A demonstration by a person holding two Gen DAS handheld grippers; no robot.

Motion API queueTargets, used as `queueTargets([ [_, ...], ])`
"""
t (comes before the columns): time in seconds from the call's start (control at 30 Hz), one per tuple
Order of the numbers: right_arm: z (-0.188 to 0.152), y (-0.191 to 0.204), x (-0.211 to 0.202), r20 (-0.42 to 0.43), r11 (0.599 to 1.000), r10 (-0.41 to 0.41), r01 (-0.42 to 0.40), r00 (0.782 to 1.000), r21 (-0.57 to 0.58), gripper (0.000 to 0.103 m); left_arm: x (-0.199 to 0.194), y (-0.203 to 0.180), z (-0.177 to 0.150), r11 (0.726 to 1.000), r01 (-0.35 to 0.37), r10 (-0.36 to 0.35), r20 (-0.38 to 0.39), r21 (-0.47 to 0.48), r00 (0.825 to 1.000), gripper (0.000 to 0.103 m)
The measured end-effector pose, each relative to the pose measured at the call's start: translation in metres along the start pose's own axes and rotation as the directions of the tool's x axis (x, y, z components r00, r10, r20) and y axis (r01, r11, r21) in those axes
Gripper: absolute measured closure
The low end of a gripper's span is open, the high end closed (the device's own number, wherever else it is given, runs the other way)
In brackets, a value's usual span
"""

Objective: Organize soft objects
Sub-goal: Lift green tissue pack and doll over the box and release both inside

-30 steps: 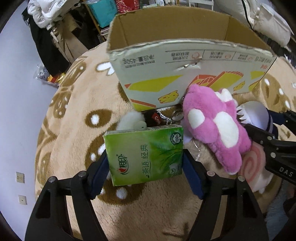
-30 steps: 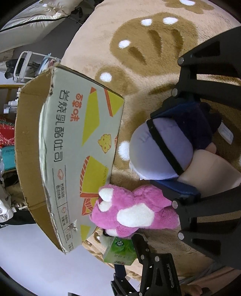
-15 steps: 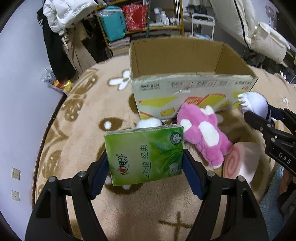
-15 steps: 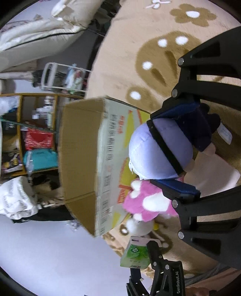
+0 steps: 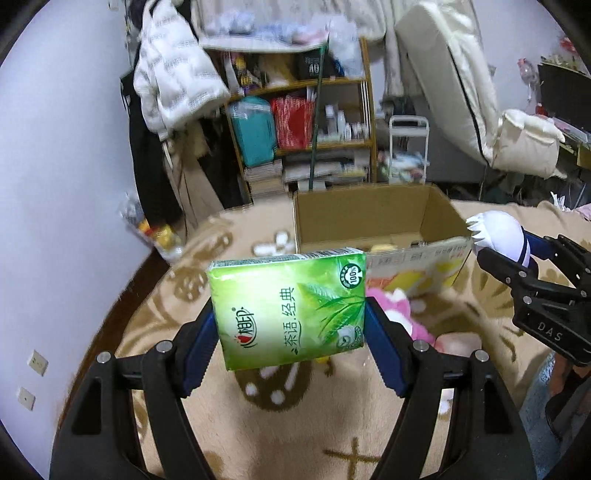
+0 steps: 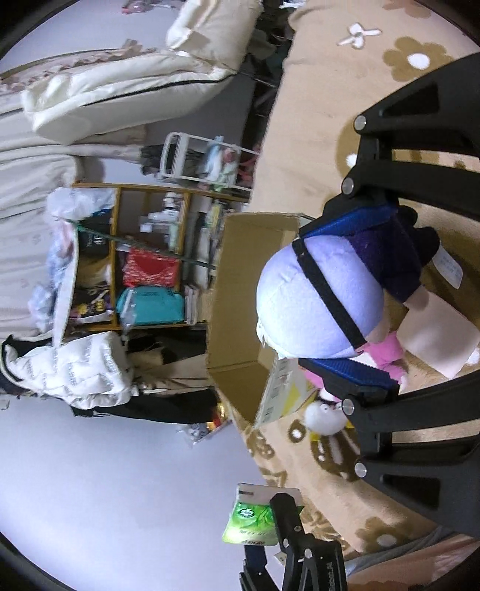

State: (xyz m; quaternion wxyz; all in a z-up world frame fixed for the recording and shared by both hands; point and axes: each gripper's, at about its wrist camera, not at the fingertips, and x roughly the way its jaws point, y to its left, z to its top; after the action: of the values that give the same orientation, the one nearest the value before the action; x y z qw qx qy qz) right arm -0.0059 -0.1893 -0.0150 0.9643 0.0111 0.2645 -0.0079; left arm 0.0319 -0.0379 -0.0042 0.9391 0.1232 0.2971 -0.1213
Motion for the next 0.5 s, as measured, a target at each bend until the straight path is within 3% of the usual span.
queueTargets([
  [0.2,0.024,-0.002,-0.024,0.101,1.000,-0.021,0.021,0.995,0.003,0.039,-0.024,0.001,0.016,1.000,0.001,0.000,0.117,-0.005,0.993,0.029],
  [0.5,0.052,-0.012,-0.035,0.166,0.999,-0.040,0.037,0.985,0.016,0.038,-0.038,0.003,0.048,1.000,-0.027,0.030,0.240,-0.016,0.970,0.029],
])
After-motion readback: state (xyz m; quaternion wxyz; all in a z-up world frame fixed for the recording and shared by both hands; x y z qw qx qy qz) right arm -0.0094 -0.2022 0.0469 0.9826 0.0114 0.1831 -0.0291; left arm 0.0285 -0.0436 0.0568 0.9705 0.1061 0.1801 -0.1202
